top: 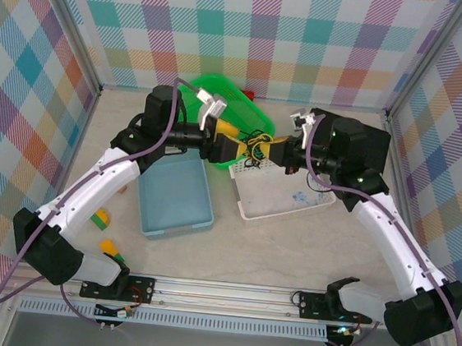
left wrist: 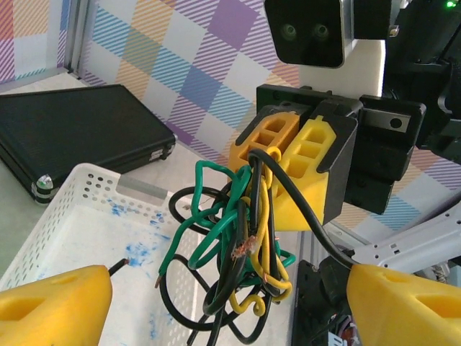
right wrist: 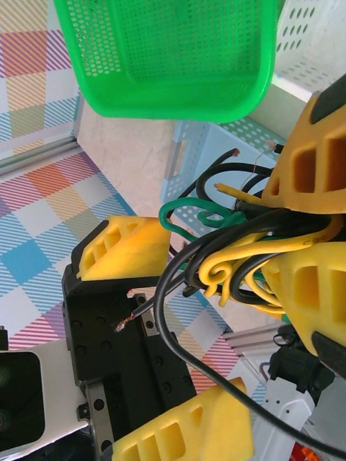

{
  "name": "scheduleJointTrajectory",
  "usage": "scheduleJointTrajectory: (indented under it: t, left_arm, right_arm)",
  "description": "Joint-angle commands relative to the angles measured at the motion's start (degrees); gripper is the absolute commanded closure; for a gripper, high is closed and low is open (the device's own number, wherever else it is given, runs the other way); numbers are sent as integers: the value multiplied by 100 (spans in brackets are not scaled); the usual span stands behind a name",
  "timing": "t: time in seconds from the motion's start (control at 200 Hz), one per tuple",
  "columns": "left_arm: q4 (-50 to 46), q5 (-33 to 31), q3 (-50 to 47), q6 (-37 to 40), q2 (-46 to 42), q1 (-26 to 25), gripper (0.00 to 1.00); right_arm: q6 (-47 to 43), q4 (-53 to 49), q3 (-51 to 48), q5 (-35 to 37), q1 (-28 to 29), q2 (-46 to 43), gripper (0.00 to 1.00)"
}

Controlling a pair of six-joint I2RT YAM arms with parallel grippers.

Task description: Untangle the cables

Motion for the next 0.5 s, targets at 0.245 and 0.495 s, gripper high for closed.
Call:
scheduleJointTrajectory:
  t: [0.245, 0.495]
  left_arm:
    - [37, 331, -5, 82, 229, -127, 39]
    - [522, 293, -257, -120, 150, -139, 67]
  right_arm:
    - [815, 1012, 160, -880, -50, 294, 100]
    - [887, 1117, 108, -1007, -52, 350, 100]
